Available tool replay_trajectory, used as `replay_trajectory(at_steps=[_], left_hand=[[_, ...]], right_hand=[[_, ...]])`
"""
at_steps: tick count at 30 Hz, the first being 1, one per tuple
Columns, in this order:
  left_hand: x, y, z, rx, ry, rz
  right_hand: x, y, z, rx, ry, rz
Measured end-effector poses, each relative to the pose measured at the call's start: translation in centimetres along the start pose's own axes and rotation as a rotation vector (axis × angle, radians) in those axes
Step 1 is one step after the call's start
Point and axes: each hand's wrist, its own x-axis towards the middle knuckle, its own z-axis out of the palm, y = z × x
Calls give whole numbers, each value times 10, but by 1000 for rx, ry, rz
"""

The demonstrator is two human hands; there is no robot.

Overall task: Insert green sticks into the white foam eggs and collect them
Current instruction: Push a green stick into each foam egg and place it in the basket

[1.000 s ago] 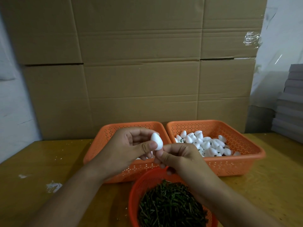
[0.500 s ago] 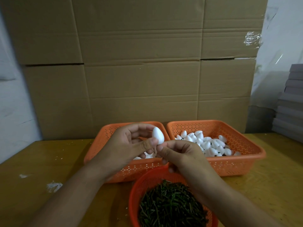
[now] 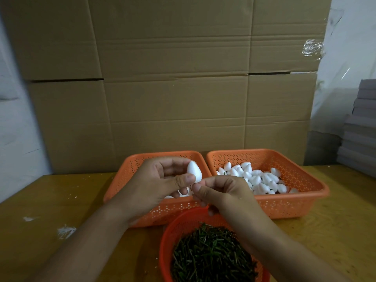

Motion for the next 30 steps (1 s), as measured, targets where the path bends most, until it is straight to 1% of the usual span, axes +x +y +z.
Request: replay_trajectory(at_steps=[3,8,15,18,21,23,26,30], left_hand=[[-1,0,-2,-6,-42,-5],[-1,0,0,-73,-54,-33],[-1,1,-1,-174,-93,-61],[-1,2,-2,-149,-80,-60],[-1,3,-2,-128,-49,-44],[0,3,0,-113,-13,-39],[0,1,1,-68,16,-33],[0,-1,2,-66,-3,-45]], right_hand=[[0,-2,-1,-2,-28,0],[0,-3,-3,19,-87,10],[1,-3,-3,147,-194,82],[1,-3,-2,156,-149,77],[1,-3,-3,79,-50,63],[2,-3,-3,48,-18,48],[1,-2,-3,26,-16,32],[2,-2,-4,34,-40,45]])
